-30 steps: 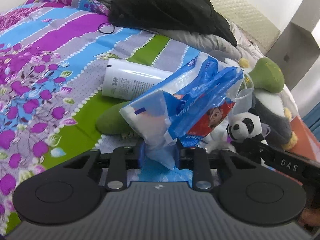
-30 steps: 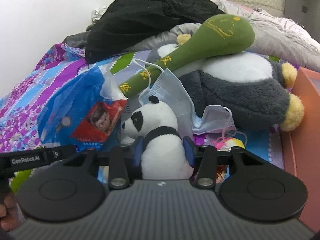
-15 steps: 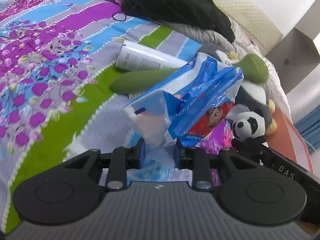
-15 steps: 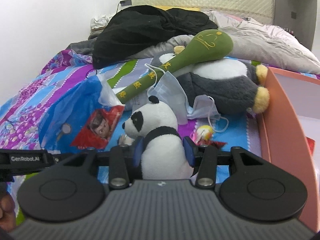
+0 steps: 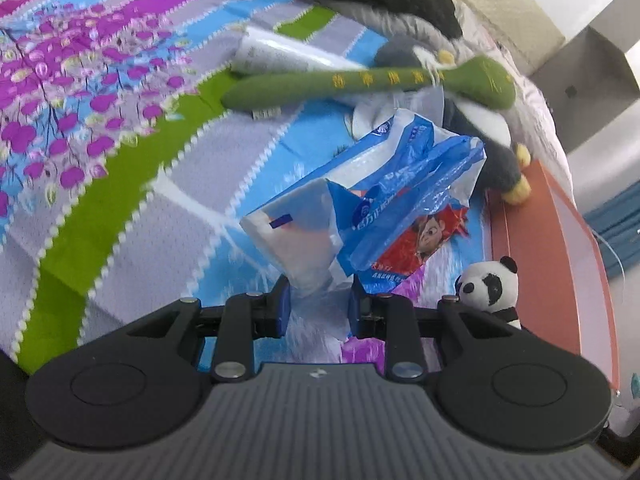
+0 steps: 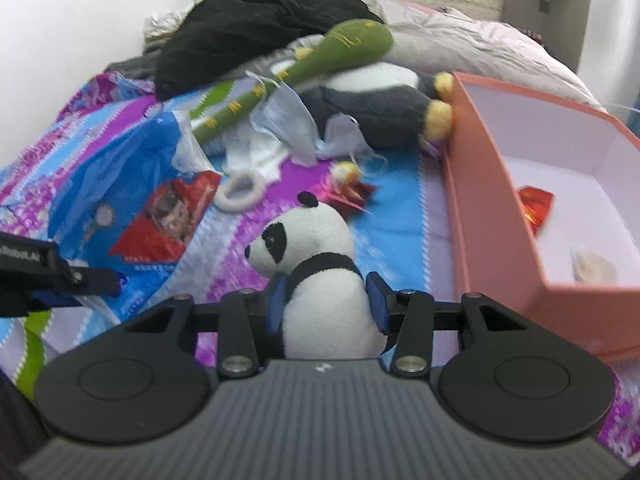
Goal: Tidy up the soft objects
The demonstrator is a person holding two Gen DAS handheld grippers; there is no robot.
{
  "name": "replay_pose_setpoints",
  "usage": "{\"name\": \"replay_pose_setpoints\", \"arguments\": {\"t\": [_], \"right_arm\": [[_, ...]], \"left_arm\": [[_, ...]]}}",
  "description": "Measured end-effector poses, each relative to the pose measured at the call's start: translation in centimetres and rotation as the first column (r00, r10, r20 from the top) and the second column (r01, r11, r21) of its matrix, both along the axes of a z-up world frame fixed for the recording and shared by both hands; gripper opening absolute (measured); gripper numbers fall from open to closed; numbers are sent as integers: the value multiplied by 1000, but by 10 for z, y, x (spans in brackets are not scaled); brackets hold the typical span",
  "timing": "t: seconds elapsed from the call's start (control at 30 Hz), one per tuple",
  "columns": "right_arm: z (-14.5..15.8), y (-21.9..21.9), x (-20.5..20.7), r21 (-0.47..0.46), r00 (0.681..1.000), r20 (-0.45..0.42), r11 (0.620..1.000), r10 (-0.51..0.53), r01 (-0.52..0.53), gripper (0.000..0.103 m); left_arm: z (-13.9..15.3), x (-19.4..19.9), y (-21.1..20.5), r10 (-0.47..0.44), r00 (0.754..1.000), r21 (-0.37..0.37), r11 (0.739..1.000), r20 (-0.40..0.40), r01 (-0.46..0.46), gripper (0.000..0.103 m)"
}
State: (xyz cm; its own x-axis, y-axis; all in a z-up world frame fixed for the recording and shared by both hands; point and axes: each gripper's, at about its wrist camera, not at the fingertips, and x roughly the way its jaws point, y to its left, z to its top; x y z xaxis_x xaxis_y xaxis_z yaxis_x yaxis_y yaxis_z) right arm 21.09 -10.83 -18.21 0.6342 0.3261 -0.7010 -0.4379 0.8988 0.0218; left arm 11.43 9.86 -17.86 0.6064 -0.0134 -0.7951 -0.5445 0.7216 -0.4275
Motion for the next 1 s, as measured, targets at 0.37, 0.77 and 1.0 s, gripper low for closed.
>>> {"name": "replay_pose_setpoints", "arguments": {"t": [0.37,0.77,1.0], "right_arm": [[-21,-16,-20,-26,997,-73,999,-23,21,47],[-18,-32,-11,45,994,-111,999,-8,13,53],[-31,-32,-7,64,985,-163,997,60,-50,52]], "left_arm": [[-14,-6,-17,-120,987,-36,993,-109,116,46],[21,-6,-29,-347,923,235,895,-168,380,68],[32,6,-40,-463,873,319,814,-152,486,68]]}}
